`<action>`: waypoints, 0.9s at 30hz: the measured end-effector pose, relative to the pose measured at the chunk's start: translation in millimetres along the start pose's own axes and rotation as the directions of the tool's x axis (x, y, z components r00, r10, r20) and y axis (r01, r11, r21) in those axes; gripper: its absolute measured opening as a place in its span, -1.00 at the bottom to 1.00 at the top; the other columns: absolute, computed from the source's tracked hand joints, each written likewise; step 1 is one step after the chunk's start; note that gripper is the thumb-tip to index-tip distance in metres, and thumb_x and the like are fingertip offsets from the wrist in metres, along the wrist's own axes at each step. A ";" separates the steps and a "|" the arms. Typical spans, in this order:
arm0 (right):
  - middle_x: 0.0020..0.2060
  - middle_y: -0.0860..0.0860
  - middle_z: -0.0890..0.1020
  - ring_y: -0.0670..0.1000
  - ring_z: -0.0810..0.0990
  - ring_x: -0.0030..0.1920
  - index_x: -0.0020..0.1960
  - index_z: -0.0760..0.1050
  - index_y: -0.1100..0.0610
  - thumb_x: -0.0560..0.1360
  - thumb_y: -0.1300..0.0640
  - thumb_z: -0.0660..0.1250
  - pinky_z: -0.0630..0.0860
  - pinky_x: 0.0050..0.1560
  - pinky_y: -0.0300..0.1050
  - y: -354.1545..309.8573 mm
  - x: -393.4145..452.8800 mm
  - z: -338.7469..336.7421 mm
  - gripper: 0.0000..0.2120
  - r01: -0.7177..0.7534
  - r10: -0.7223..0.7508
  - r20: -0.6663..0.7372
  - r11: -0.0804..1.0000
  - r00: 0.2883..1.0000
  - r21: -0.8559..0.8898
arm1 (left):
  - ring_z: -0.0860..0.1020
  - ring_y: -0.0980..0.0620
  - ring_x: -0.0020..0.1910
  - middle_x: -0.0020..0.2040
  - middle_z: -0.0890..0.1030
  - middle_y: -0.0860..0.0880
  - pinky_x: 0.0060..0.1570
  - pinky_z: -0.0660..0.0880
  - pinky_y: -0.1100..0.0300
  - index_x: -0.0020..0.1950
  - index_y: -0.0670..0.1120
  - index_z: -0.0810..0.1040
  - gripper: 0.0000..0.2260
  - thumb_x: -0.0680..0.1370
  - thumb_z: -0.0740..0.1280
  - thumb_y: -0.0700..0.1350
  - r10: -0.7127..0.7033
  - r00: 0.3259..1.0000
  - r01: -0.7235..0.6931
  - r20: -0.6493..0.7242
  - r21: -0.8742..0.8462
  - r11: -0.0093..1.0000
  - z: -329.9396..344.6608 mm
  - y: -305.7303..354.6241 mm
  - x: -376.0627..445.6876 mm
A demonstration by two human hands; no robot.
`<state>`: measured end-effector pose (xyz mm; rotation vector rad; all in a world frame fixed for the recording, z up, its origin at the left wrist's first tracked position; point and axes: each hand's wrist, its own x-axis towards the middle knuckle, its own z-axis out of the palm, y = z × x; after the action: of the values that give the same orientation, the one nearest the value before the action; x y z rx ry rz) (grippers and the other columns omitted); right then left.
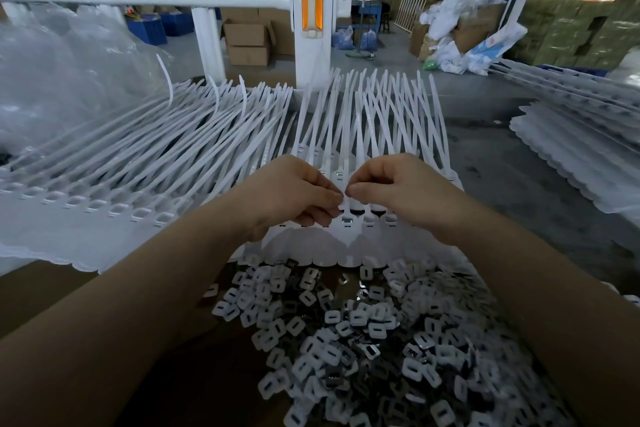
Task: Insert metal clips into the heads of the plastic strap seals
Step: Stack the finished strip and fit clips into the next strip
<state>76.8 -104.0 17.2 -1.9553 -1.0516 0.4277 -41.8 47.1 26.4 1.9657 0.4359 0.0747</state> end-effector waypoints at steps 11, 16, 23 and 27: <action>-0.21 -0.08 0.69 -0.11 0.64 -0.18 -0.14 0.63 -0.02 0.50 0.03 0.40 0.55 -0.08 -0.11 -3.8 -2.6 -0.5 -0.94 -0.015 0.015 0.061 1.000 0.998 -0.004 | 0.67 0.10 -0.28 -0.23 0.72 -0.05 -0.35 0.52 0.35 -0.10 -0.14 0.68 -0.93 0.48 0.47 -0.15 -0.039 0.999 0.039 0.009 -0.035 0.999 -0.9 3.7 -3.4; -0.18 0.02 0.70 0.07 0.65 -0.14 -0.14 0.63 0.01 0.50 0.02 0.41 0.56 -0.13 -0.03 -5.8 -3.2 -0.1 -0.91 -0.020 0.024 0.078 0.999 0.997 -0.050 | 0.67 0.11 -0.29 -0.24 0.72 -0.04 -0.33 0.54 0.34 -0.11 -0.13 0.68 -0.95 0.49 0.46 -0.16 -0.030 0.999 0.030 0.018 -0.022 0.999 -0.9 2.8 -2.3; -0.21 -0.01 0.70 0.14 0.66 -0.06 -0.15 0.65 0.09 0.49 0.07 0.42 0.61 -0.02 0.07 0.8 -0.5 1.7 -0.90 -0.114 0.115 0.003 0.990 0.993 -0.084 | 0.59 0.21 -0.41 -0.33 0.68 0.05 -0.40 0.47 0.38 -0.17 -0.04 0.66 -0.92 0.51 0.43 -0.18 0.082 0.989 -0.052 -0.121 0.236 0.970 -0.9 -6.6 5.0; -0.26 -0.06 0.67 -0.04 0.66 -0.19 -0.20 0.62 0.02 0.49 0.05 0.42 0.61 -0.09 -0.04 2.9 -0.6 7.0 -0.89 -0.100 0.102 0.002 0.975 0.995 -0.198 | 0.58 0.32 -0.35 -0.35 0.65 0.18 -0.37 0.44 0.42 -0.19 0.09 0.67 -0.93 0.47 0.47 -0.08 0.161 0.986 -0.123 -0.044 0.456 0.881 -0.2 -8.7 6.2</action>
<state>73.5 -101.6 10.8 -2.1924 -1.0388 0.4036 -38.4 52.5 17.8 2.4630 0.3832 0.1585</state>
